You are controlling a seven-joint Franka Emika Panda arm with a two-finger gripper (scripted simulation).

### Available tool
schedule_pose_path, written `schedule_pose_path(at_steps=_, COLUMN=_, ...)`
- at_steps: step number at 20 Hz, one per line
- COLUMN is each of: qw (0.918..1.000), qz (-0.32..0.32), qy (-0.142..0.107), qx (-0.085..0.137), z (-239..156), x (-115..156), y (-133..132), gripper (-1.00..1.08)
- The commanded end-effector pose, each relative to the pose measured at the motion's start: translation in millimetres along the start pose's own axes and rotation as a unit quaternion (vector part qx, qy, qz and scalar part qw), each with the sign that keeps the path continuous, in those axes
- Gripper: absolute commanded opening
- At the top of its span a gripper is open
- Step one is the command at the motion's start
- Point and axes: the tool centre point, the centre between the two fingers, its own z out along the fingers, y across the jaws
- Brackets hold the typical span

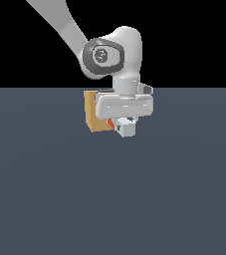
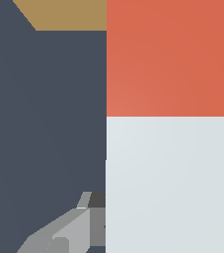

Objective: Insert the peg into the horizontal hole in a box.

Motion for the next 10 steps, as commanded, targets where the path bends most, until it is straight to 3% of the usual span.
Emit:
schedule_pose_path(at_steps=1, qw=1.0, qz=-0.001, qy=0.0, qx=-0.002, z=-2.3, x=10.2, y=1.0, gripper=-1.0)
schedule_pose_path(at_steps=10, qw=1.0, qz=-0.001, qy=0.0, qx=-0.004, z=-3.8, x=77.3, y=1.2, gripper=-1.0)
